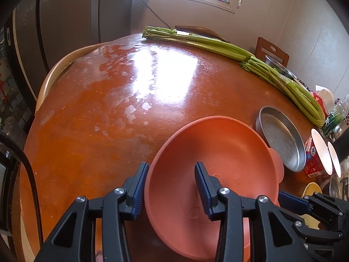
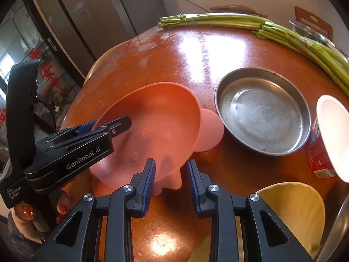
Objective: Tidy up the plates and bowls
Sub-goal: 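Lift the pink pig-shaped plate with the left tool, then carry the pink plate beside the steel tray, set it down, open left tool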
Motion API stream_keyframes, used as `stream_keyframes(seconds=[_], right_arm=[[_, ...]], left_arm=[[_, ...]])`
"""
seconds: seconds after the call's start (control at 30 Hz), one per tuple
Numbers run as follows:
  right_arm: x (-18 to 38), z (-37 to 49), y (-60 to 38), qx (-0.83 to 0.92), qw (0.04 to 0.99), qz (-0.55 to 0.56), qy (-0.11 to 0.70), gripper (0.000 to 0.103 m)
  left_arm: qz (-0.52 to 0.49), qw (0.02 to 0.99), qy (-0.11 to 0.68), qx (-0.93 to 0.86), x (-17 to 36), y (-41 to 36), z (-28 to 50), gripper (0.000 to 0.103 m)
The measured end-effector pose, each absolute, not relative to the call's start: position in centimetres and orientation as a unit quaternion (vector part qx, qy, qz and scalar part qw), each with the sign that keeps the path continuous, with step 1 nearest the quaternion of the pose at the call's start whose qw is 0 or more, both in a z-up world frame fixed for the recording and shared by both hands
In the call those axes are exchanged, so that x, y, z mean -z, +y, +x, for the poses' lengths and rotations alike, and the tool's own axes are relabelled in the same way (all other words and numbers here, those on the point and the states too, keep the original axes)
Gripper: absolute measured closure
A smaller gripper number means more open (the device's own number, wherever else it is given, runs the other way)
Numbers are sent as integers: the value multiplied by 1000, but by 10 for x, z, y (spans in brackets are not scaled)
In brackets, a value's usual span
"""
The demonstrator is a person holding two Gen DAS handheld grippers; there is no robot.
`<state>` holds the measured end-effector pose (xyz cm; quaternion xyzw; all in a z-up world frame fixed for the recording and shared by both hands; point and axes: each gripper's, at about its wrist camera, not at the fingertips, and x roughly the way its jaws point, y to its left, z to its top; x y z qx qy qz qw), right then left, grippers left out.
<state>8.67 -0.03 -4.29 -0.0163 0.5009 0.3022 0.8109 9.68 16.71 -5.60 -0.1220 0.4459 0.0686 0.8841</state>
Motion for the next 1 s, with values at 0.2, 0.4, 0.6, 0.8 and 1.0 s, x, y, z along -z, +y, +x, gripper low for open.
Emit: stream_keyframes(seconds=[0.2, 0.4, 0.6, 0.8, 1.0], right_arm=[[43, 87, -3, -300, 810, -13, 504, 72], [42, 87, -11, -293, 811, -8, 506, 70], [40, 87, -18, -288, 815, 4, 503, 69], [27, 84, -26, -293, 825, 19, 483, 68], [16, 82, -33, -296, 833, 27, 466, 67]], left_arm=[[-111, 885, 447, -70, 57, 163, 98, 60], [-110, 886, 444, -72, 55, 163, 96, 60], [-113, 894, 426, -80, 51, 169, 91, 57], [-112, 900, 416, -75, 43, 169, 83, 52], [-115, 907, 396, -84, 28, 173, 72, 52]])
